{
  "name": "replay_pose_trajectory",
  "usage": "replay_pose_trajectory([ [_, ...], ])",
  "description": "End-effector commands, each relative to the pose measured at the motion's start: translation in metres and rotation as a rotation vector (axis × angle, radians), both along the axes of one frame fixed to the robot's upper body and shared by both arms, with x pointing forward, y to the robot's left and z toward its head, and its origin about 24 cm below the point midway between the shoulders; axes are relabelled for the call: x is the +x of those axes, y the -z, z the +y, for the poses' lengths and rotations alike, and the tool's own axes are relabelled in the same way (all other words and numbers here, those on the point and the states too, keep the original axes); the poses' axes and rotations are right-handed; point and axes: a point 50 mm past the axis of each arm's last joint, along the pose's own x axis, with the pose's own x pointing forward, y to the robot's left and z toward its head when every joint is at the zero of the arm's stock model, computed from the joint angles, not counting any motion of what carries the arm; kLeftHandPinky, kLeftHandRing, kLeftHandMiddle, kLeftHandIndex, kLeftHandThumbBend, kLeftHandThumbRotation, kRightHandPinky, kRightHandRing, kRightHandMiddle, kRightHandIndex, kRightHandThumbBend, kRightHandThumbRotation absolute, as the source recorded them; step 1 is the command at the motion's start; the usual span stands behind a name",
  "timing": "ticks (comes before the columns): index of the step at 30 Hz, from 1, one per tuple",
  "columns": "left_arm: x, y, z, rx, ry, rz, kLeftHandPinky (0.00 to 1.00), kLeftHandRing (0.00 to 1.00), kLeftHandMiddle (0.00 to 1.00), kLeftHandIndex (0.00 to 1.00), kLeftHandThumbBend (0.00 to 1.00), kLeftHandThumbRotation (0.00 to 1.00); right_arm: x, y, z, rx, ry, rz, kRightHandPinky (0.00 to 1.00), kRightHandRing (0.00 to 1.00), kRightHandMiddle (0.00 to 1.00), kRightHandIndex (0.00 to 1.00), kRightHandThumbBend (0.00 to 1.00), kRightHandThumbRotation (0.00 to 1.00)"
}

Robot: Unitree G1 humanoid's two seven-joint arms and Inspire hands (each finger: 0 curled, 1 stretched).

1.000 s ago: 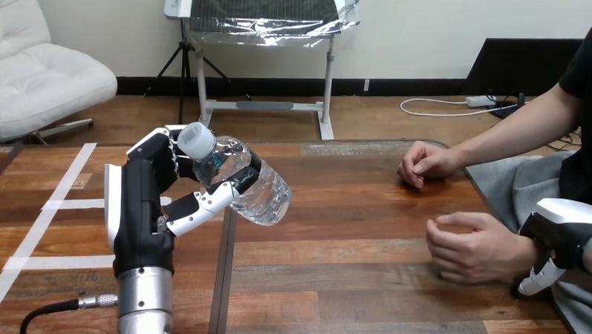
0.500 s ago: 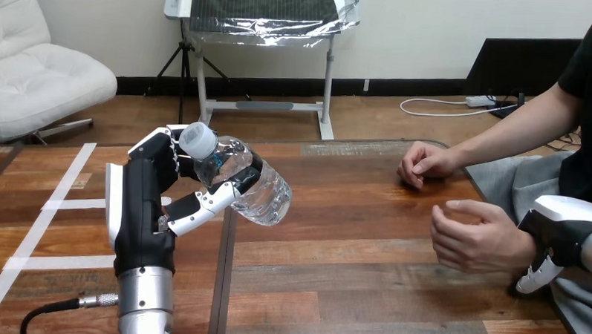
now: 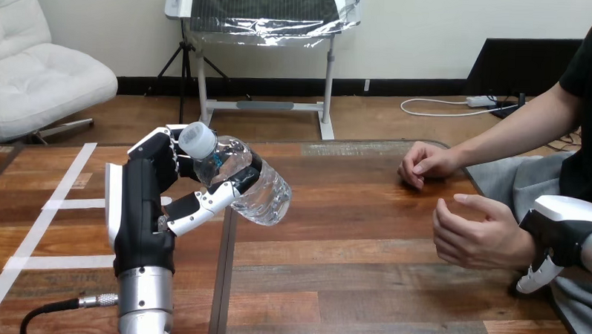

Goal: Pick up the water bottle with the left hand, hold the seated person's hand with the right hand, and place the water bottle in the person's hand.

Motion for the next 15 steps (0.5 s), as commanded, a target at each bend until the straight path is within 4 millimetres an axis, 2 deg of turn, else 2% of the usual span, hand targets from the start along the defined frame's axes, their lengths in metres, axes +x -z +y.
replay_pose_trajectory([
  [1,0.0156,-0.0265,-0.0073,-0.001,0.029,-0.119,0.42,0.41,0.44,0.5,0.63,0.0,0.0042,0.0008,0.0113,0.019,-0.025,-0.011,0.31,0.43,0.52,0.46,0.65,0.0],
  [15,0.0165,-0.0261,-0.0073,-0.001,0.029,-0.12,0.41,0.41,0.44,0.49,0.63,0.0,0.0052,0.0004,0.01,0.039,-0.019,-0.022,0.31,0.42,0.51,0.44,0.66,0.0],
])
